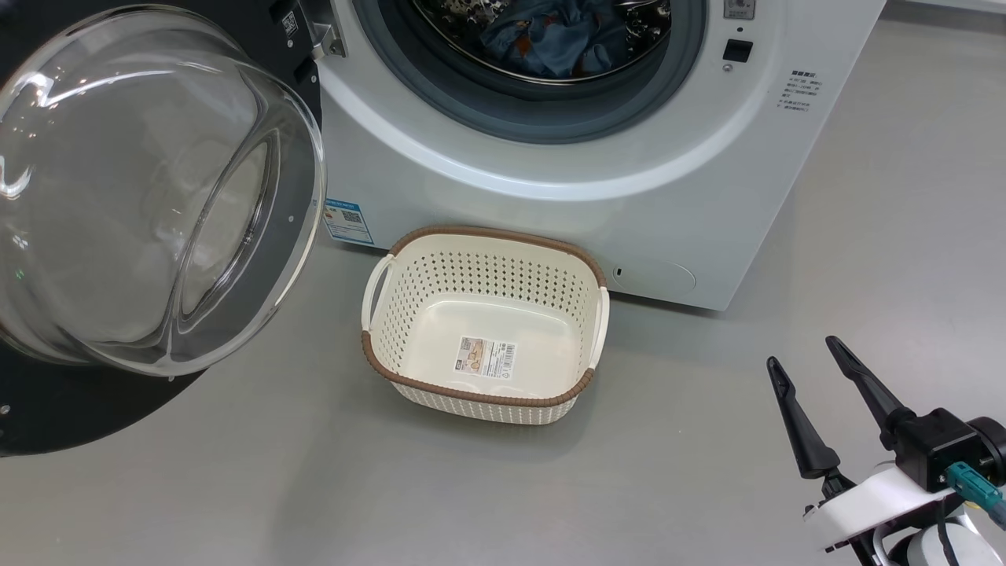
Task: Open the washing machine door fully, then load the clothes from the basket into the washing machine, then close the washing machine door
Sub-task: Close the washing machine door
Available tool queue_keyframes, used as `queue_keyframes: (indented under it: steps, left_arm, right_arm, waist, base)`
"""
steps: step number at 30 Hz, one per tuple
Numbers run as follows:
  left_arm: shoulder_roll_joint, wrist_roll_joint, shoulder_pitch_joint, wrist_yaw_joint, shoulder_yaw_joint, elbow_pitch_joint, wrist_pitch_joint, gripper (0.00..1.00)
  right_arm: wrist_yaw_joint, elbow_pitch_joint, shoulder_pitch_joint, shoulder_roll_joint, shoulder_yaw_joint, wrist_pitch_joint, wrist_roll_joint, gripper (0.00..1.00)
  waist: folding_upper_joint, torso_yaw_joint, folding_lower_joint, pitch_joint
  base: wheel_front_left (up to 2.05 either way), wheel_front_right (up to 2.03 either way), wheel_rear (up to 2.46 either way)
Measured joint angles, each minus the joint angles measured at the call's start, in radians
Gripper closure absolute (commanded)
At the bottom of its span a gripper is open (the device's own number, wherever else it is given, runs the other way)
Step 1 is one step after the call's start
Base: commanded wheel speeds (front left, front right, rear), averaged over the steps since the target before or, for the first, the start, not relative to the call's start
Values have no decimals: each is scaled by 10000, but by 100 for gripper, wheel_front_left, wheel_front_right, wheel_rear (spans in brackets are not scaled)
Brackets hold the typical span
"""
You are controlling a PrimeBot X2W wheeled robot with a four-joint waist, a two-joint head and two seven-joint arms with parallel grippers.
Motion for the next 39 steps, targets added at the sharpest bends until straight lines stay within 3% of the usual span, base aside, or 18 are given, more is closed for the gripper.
queue_keyframes:
  steps: [14, 39]
  left_arm:
    - [148, -508, -110, 0, -456, 276, 1626, 100]
    - [-134, -686, 318, 44, -1664, 81, 4533, 100]
  right_arm:
    - [0, 8, -43, 8, -50, 0, 0, 0]
    - [0, 105, -49, 251, -226, 0, 2, 0]
  waist:
    - [0, 65, 0, 33]
    - [0, 326, 0, -526]
  base:
    - [0, 0, 0]
    - [0, 0, 0]
